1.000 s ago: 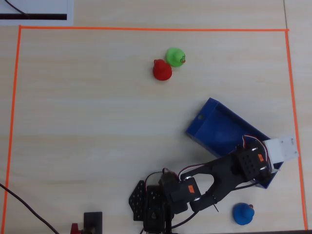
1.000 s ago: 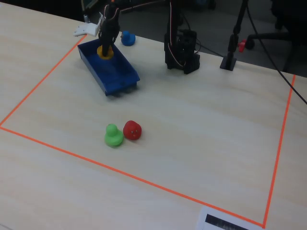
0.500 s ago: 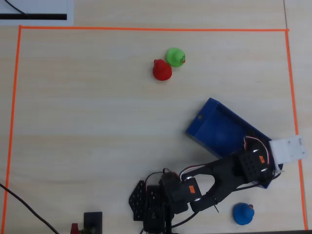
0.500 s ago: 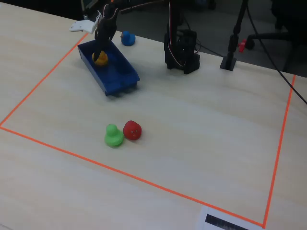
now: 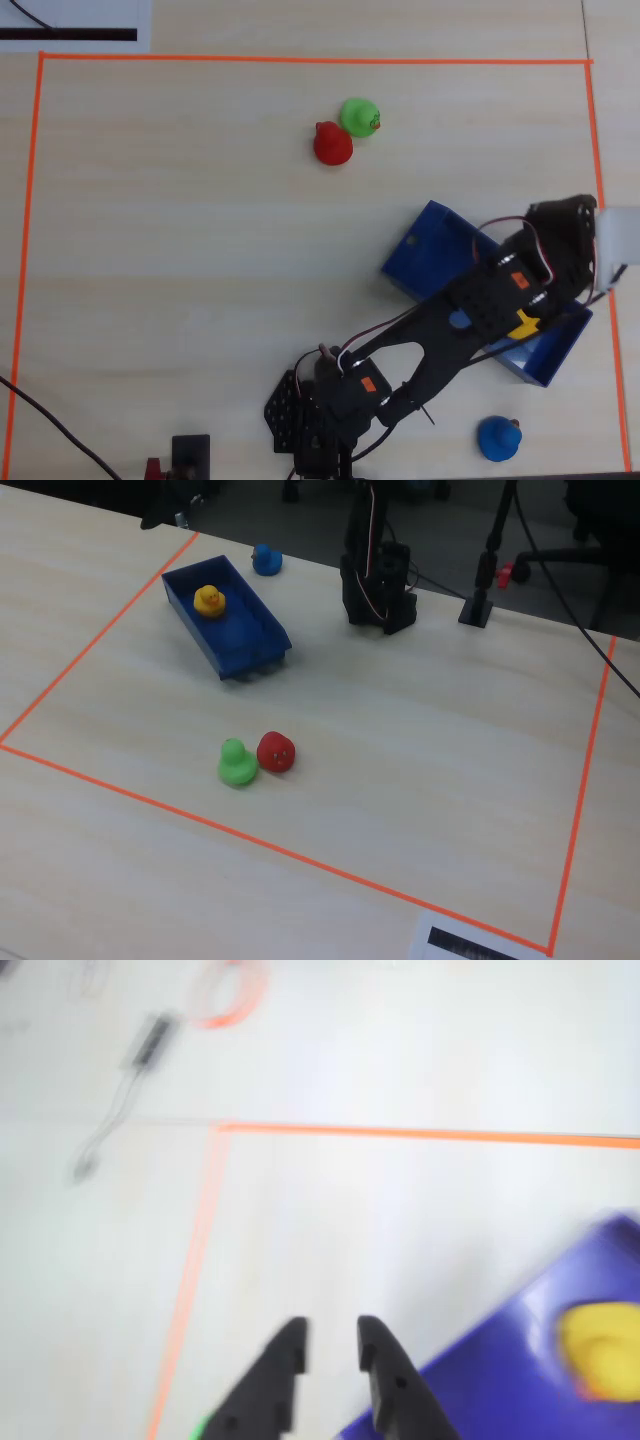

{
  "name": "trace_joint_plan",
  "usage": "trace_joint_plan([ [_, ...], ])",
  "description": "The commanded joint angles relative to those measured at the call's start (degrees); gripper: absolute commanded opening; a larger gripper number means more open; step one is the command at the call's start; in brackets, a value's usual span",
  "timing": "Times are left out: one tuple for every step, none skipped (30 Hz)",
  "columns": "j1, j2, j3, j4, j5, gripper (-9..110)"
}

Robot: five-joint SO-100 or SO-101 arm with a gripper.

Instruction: Grasp yellow duck and put it into box.

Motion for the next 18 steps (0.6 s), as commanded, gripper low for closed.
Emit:
trace_joint_plan([
  [-15.6,8.3,1.4,6.8,-1.6,0],
  [-19.3,10.7,4.4,8.0,-1.9,0],
  [-23.0,13.4,8.5,8.5,-2.3,0],
  [-26.9,16.8,13.9,8.5,-3.5,0],
  [-30.7,20.6,19.7,8.2,-4.6,0],
  [-34.3,24.3,25.6,7.9,-5.5,0],
  [-37.7,28.5,31.9,7.5,-7.0,0],
  [-40.8,32.8,38.3,6.6,-8.3,0],
  [-43.7,37.2,44.6,6.0,-10.0,0],
  [-46.2,41.7,50.5,5.6,-11.9,0],
  [-48.7,46.3,56.0,5.4,-13.6,0],
  [-50.9,50.8,61.1,5.5,-15.6,0],
  [-52.9,55.1,65.8,6.0,-17.8,0],
  [-54.4,58.8,70.0,6.4,-19.5,0],
  [-55.6,62.0,73.8,6.9,-21.5,0],
  [-56.6,64.7,77.1,7.4,-23.2,0],
  [-57.1,66.8,80.0,7.6,-24.8,0],
  [-57.5,68.3,82.5,7.6,-26.0,0],
])
